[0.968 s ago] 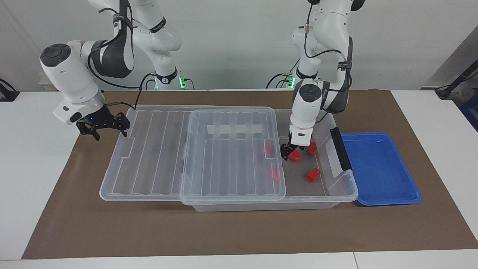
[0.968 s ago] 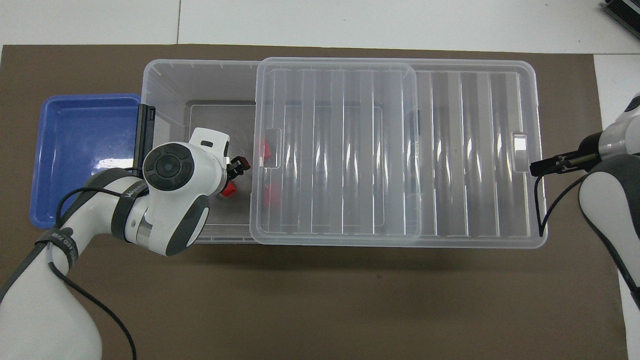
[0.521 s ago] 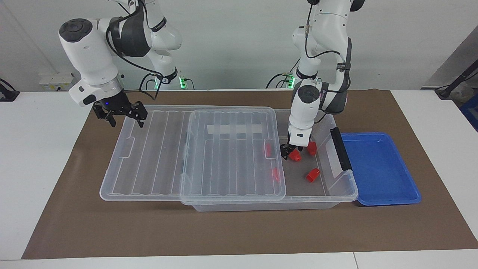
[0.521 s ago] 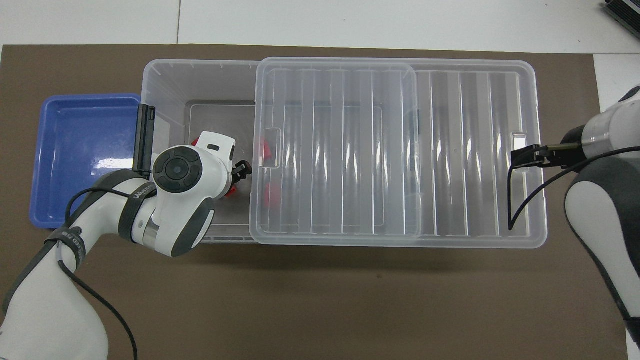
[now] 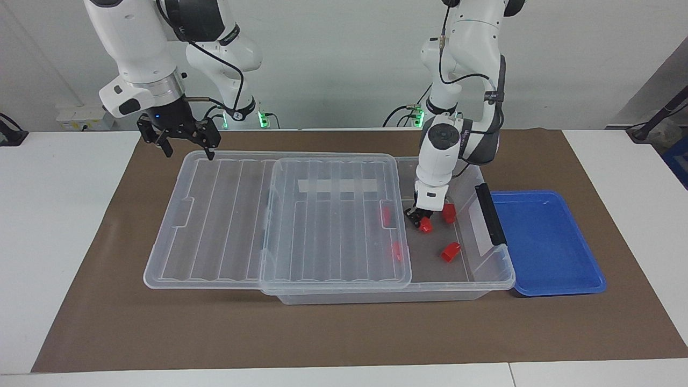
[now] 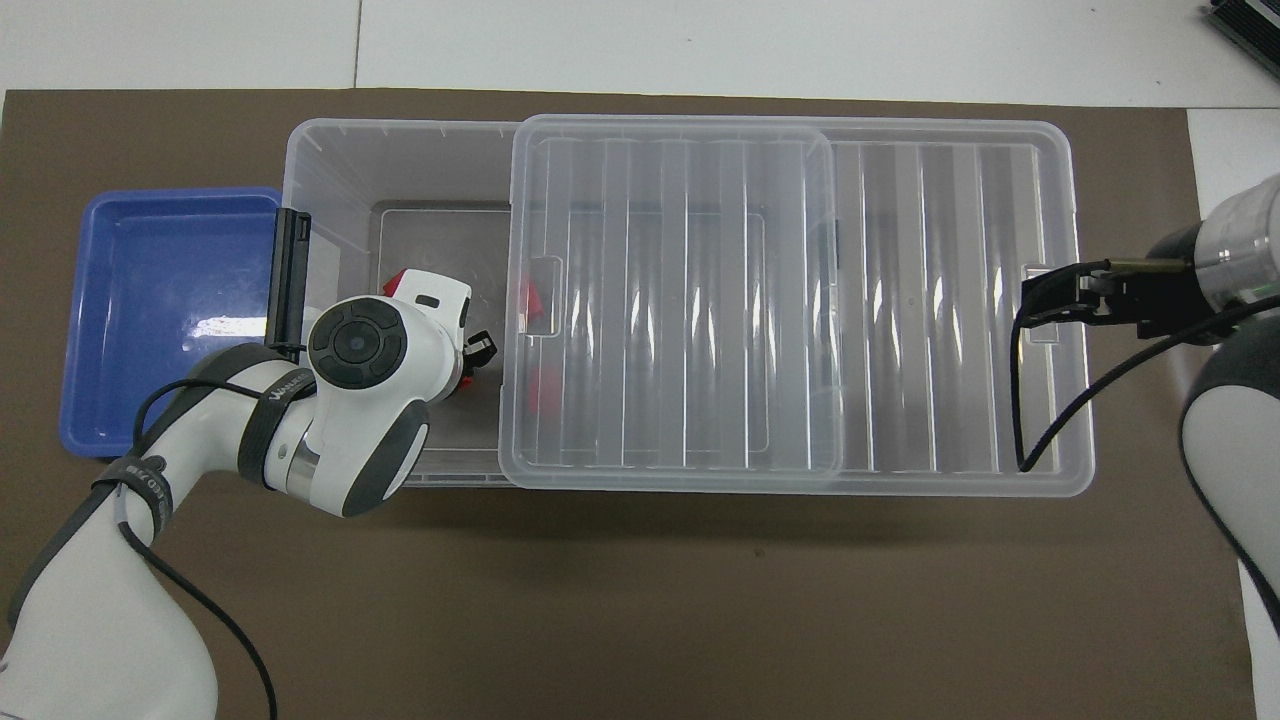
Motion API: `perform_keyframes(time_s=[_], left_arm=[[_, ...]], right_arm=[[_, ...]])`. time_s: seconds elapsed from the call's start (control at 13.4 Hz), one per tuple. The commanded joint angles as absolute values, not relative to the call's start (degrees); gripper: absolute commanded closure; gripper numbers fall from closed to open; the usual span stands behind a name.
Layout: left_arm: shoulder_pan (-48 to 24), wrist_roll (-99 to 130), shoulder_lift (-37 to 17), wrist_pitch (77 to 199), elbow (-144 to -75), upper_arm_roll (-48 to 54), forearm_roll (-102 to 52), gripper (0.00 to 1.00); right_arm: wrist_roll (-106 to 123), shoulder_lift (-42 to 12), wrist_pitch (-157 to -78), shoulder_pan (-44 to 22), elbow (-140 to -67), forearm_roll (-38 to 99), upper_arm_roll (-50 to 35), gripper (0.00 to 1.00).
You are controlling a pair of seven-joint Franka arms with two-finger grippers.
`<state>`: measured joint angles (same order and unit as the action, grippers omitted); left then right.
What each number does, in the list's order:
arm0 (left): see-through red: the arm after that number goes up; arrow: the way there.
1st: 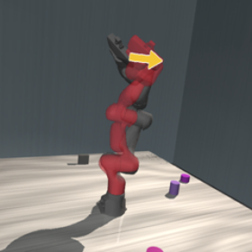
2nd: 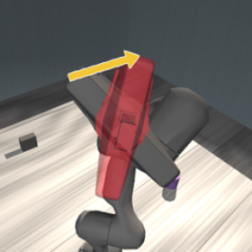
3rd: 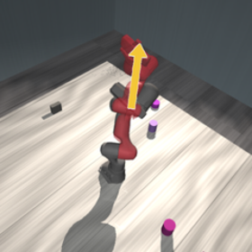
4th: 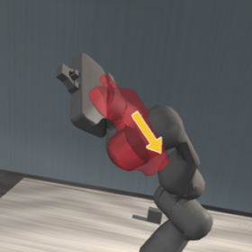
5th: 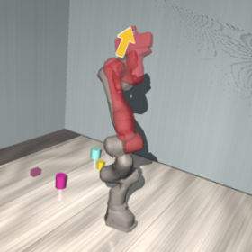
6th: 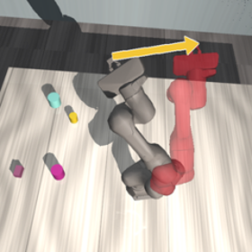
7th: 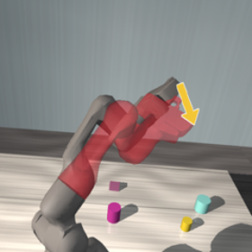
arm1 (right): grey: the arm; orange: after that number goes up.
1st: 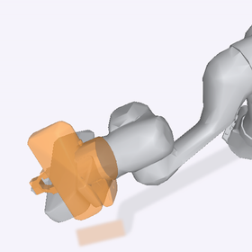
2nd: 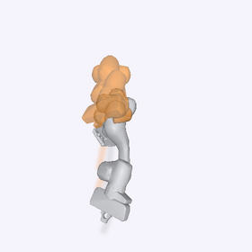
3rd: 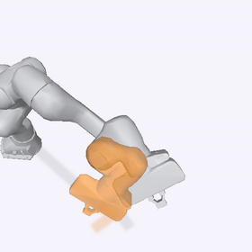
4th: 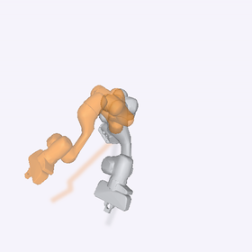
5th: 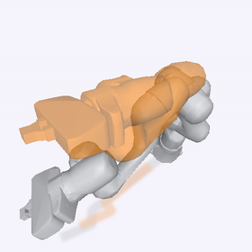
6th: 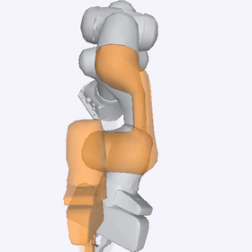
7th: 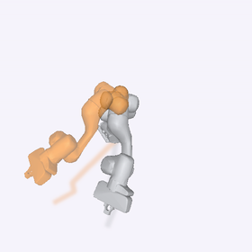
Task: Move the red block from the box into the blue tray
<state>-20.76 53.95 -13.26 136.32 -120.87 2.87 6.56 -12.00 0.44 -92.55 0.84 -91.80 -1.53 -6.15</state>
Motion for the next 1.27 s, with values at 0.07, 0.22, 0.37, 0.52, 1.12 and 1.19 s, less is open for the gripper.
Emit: perform_keyframes(time_s=[0.07,0.22,0.37,0.52,1.12,1.19], left_arm=[[-19.5,51.5,-8.5,120.8,-114.1,1.8,8.0,1.0],[-17.8,46.7,-8.0,107.4,-104.8,1.9,6.9,1.0],[-13.6,40.5,-8.1,95.5,-94.5,1.8,2.3,1.0],[-8.8,33.2,-7.7,87.3,-88.7,1.8,1.8,1.0],[10.6,-5.2,0.8,105.1,-103.9,1.3,1.8,1.0],[10.6,-5.4,0.4,108.8,-106.4,1.2,1.9,1.0]], right_arm=[[-12.9,1.3,-90.6,1.0,-91.0,-2.4,-6.2,0.0],[-13.1,1.5,-90.7,0.9,-91.6,-2.4,-6.2,0.0],[-12.7,1.8,-91.5,1.0,-92.4,-2.4,-6.2,0.0],[-12.5,1.6,-93.0,1.8,-93.1,-2.4,-6.2,0.01],[-10.9,1.5,-107.6,8.7,-102.9,-1.5,-5.9,1.0],[-10.6,1.1,-109.3,9.5,-103.8,-1.5,-5.9,1.0]])
